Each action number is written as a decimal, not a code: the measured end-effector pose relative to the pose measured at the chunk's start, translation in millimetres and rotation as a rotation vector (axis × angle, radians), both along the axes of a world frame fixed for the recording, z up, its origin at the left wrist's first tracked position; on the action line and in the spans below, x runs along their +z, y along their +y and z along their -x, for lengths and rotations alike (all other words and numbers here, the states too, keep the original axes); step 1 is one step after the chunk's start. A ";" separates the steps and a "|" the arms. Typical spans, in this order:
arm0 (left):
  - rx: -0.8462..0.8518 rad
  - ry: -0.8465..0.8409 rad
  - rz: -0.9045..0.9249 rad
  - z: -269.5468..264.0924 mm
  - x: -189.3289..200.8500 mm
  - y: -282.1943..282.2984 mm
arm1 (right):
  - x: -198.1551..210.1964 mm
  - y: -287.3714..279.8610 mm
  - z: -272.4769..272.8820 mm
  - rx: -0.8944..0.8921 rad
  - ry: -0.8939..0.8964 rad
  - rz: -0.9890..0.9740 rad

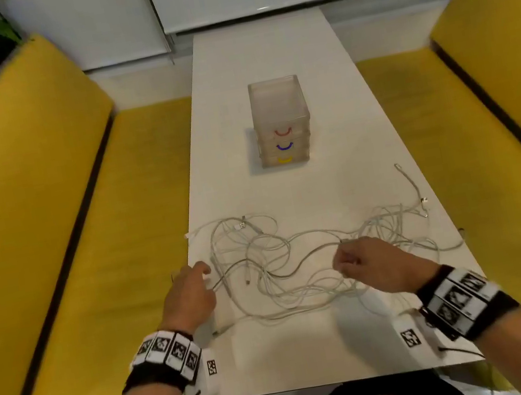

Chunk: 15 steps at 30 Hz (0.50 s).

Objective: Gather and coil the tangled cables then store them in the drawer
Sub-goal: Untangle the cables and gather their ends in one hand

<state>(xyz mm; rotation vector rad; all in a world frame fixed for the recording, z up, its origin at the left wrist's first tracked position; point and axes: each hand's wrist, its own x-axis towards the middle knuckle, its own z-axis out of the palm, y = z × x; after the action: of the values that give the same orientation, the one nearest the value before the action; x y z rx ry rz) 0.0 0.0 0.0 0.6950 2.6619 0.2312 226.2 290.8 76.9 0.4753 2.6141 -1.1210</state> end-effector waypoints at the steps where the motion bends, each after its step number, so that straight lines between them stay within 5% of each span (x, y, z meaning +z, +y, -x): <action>1: -0.023 0.010 0.044 3.8 0.8 1.9 | -4.9 0.2 9.9 0.001 0.016 0.017; 8: -0.042 0.061 0.158 17.4 21.2 11.8 | -9.2 1.2 51.7 -0.017 -0.019 0.055; 15: -0.177 0.054 -0.109 15.9 96.9 64.0 | 15.5 -13.2 84.3 -0.038 0.186 0.025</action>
<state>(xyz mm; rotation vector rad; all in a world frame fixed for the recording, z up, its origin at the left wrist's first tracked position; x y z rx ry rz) -15.9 64.0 96.9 0.9784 2.6339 0.3140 142.0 277.6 92.5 0.4361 2.7559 -1.2646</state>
